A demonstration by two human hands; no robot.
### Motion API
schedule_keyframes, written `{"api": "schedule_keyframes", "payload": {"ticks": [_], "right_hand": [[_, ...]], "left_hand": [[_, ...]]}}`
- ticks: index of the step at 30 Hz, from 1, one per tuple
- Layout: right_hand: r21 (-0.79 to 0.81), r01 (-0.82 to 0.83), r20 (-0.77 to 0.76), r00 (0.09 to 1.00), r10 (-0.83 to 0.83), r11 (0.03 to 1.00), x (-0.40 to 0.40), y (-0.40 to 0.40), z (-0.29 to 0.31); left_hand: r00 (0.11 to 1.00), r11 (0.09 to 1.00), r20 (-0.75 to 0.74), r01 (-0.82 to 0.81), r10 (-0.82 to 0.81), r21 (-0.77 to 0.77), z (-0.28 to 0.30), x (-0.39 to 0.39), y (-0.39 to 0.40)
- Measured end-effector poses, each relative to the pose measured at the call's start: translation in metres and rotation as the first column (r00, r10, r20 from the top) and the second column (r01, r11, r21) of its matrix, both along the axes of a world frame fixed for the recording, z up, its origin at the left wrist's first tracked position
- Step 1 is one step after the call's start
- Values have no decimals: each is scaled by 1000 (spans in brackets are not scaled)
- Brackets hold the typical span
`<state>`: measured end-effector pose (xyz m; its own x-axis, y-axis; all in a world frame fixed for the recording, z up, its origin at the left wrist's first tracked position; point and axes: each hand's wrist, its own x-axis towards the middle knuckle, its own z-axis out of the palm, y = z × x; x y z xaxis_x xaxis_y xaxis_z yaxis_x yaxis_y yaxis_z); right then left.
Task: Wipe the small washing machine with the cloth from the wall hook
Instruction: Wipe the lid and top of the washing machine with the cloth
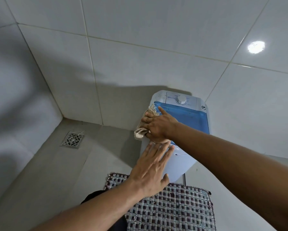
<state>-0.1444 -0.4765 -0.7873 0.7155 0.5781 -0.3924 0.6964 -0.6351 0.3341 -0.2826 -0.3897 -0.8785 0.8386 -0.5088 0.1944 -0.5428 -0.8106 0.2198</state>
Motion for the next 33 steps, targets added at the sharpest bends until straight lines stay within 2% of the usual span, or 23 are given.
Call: {"api": "schedule_keyframes", "payload": {"ticks": [7, 13, 17, 20, 22, 23, 24, 25, 27, 28, 29, 30, 31, 33], "right_hand": [[64, 81, -15, 997, -80, 995, 24, 3, -7], [100, 90, -10, 996, -89, 991, 43, -1, -10], [127, 91, 2, 996, -92, 988, 51, -3, -12], [141, 172, 21, 984, -177, 975, 59, 5, -13], [273, 283, -17, 957, -290, 920, 61, 14, -3], [394, 353, -82, 933, -350, 849, 62, 18, 4], [525, 445, -198, 893, -404, 725, 66, 20, 12], [641, 536, -336, 839, -427, 549, 69, 20, 20], [727, 682, -604, 690, -399, 80, 75, 12, 39], [686, 713, -711, 611, -350, -149, 77, 7, 48], [612, 718, -791, 543, -282, -333, 79, 0, 56], [531, 706, -842, 498, -205, -468, 80, -9, 63], [467, 680, -867, 477, -143, -566, 84, -18, 70], [414, 593, -869, 484, -105, -691, 94, -34, 80]], "left_hand": [[1000, 999, -16, 4, -3, 54, -8, 2, 3], [998, 990, -52, 48, -41, 131, 0, 14, 14], [997, 991, -69, 51, -43, 127, 0, 14, 14], [995, 989, -89, 65, -54, 133, 2, 14, 14], [993, 986, -104, 77, -62, 147, 6, 15, 14], [992, 984, -112, 82, -65, 157, 8, 16, 15], [989, 982, -126, 92, -72, 167, 10, 16, 15], [987, 979, -140, 104, -79, 176, 12, 17, 16], [984, 977, -152, 121, -94, 176, 17, 19, 19], [983, 978, -155, 125, -99, 168, 19, 20, 20], [984, 980, -149, 123, -99, 156, 22, 22, 20], [987, 984, -135, 109, -90, 141, 24, 22, 22], [991, 989, -115, 84, -69, 125, 25, 24, 23], [994, 993, -111, 30, -17, 114, 22, 24, 28]]}}
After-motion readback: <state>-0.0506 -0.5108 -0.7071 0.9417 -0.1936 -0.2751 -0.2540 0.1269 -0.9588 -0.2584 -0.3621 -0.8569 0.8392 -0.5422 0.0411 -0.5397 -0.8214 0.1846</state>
